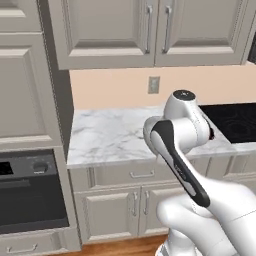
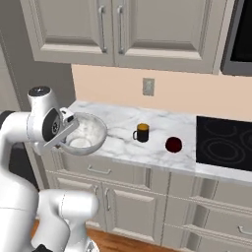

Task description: Clear the mugs and bowl far away from the sink.

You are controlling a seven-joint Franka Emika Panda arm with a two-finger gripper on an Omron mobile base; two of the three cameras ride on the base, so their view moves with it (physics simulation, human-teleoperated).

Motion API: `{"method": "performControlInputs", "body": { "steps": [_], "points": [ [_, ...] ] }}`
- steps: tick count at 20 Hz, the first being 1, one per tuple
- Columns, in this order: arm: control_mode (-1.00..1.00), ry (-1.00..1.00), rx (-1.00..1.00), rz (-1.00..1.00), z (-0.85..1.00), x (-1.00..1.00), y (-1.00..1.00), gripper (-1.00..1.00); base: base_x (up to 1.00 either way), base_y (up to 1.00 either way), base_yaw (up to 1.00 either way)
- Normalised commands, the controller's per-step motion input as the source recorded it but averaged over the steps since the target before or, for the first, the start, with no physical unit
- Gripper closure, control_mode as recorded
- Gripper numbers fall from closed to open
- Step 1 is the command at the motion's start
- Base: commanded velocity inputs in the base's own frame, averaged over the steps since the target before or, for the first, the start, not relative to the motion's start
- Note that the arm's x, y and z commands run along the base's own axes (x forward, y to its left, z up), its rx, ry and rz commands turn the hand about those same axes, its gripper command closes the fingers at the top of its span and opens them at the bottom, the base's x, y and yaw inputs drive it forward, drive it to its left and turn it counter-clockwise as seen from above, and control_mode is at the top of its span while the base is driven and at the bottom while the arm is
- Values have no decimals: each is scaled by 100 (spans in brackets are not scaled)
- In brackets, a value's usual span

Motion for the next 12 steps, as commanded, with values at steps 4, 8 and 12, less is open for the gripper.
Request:
{"method": "performControlInputs", "body": {
  "steps": [4, 8, 12],
  "points": [
    [100, 0, 0, 0, 0, 0, 0, 100, 54, 0, 1],
    [100, 0, 0, 0, 0, 0, 0, 100, 52, 0, 0],
    [100, 0, 0, 0, 0, 0, 0, 100, 58, 0, 0]
  ]
}}
